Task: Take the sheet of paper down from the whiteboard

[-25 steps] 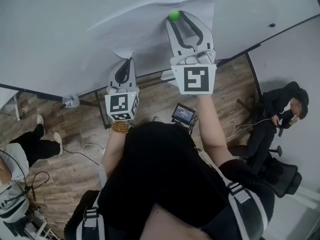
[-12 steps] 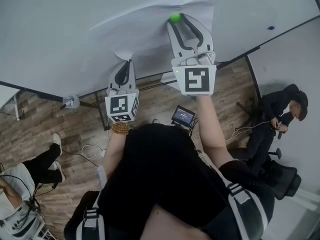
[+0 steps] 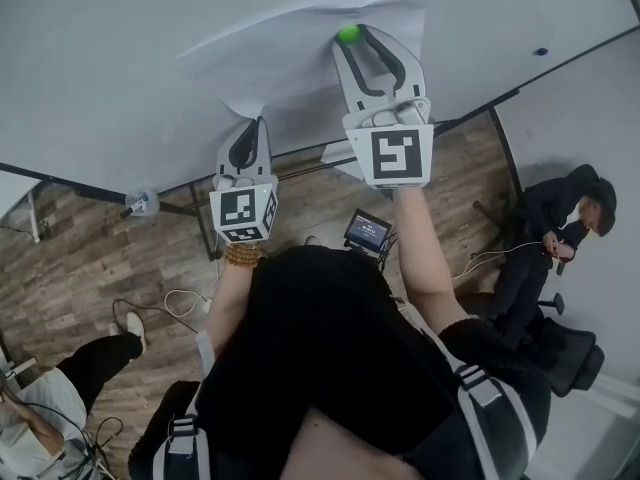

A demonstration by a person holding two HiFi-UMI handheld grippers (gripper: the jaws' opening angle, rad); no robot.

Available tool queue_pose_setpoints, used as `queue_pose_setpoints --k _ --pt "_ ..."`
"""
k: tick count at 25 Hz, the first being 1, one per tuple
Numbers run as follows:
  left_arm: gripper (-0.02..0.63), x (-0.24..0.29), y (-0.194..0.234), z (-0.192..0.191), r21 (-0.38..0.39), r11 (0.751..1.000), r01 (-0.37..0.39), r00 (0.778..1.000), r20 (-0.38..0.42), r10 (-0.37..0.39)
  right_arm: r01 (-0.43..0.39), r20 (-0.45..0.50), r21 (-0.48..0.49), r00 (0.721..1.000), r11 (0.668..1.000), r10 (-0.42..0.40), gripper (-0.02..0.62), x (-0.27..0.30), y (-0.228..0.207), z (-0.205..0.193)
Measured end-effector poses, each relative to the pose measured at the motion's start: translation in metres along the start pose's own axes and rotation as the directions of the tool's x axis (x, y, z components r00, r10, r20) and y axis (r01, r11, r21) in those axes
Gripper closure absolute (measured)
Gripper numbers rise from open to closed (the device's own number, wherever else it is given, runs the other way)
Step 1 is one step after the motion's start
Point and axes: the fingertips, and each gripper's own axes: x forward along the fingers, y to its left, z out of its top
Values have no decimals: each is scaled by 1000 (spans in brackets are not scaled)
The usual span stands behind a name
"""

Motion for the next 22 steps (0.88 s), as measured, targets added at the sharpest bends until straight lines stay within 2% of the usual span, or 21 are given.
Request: queue_pose_setpoints --k 12,17,22 --pt "598 1 6 3 -34 999 -17 1000 15 18 -21 3 3 1000 1000 21 476 -1 2 1" --pt "601 -3 3 5 -79 997 23 999 30 -21 -20 2 -2 1000 1000 20 476 -8 4 3" --pt "601 -1 -2 3 -80 996 34 999 15 -33 -15 0 5 1000 1000 15 476 -14 2 0"
